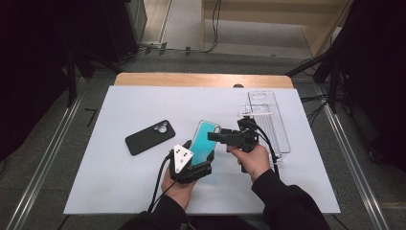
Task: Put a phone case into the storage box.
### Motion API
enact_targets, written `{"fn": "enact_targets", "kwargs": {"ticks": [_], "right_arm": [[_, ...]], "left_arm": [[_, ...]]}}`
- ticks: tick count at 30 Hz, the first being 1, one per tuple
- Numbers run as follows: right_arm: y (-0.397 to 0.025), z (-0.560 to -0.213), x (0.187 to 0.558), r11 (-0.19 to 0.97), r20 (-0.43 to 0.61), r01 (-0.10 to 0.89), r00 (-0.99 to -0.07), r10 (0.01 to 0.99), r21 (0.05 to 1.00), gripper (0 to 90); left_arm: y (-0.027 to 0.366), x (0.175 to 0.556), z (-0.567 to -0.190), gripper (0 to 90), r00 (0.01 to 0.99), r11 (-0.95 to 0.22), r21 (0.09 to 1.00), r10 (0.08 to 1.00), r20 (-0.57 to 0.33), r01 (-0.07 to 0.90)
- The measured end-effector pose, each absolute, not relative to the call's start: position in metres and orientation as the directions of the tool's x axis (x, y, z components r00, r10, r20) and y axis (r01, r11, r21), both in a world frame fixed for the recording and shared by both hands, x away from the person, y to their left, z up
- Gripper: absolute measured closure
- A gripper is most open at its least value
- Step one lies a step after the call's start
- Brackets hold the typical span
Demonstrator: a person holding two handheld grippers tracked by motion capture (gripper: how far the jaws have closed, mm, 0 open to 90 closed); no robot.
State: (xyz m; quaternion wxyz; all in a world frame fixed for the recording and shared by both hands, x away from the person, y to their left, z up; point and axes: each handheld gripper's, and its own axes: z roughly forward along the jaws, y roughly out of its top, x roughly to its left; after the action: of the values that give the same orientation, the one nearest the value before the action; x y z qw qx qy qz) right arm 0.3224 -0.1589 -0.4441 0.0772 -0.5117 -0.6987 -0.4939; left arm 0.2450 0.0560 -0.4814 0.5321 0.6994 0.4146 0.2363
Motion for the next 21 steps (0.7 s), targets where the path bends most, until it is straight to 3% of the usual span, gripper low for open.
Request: {"fn": "enact_targets", "kwargs": {"ticks": [8, 21], "right_arm": [[-0.1587, -0.4429, 0.3241, -0.032, 0.631, 0.803, -0.442, 0.638, 0.595, 67.8], [-0.1607, -0.4371, 0.3232, -0.06, 0.669, 0.813, -0.431, 0.606, 0.578, 75.2]], "left_arm": [[0.0553, 0.2432, -0.4794, 17.2, 0.546, -0.075, 0.938, 0.827, -0.132, 0.34], [0.0538, 0.2421, -0.4803, 16.9, 0.548, -0.076, 0.943, 0.828, -0.121, 0.323]]}}
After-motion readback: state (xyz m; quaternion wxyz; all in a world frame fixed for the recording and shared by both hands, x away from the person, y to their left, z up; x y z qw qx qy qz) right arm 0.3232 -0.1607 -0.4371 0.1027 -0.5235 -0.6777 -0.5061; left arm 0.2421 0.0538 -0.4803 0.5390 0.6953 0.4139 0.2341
